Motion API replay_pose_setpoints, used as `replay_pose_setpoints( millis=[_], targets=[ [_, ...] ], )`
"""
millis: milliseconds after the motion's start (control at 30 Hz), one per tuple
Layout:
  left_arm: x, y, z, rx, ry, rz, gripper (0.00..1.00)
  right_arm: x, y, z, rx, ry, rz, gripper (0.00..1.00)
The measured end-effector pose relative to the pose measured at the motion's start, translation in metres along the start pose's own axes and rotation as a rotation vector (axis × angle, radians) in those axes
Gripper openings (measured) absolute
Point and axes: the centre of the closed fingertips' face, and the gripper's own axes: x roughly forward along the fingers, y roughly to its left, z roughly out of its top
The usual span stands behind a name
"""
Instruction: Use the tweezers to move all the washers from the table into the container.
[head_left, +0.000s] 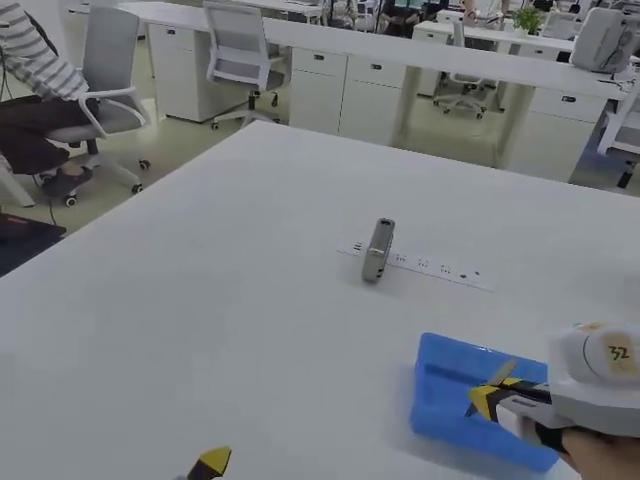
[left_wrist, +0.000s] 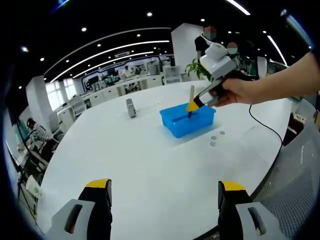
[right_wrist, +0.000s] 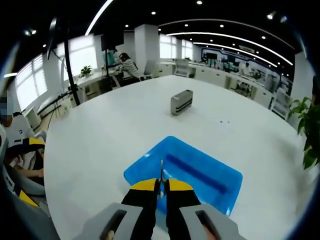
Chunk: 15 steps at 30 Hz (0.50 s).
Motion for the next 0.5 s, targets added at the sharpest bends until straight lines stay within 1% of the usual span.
replay_pose_setpoints(
  millis=[500],
  targets=[
    [0.001, 0.002, 0.0, -0.008, 0.002, 0.003, 0.89, 0.013, 0.001, -0.01, -0.01, 0.026, 0.0, 0.02]
  ],
)
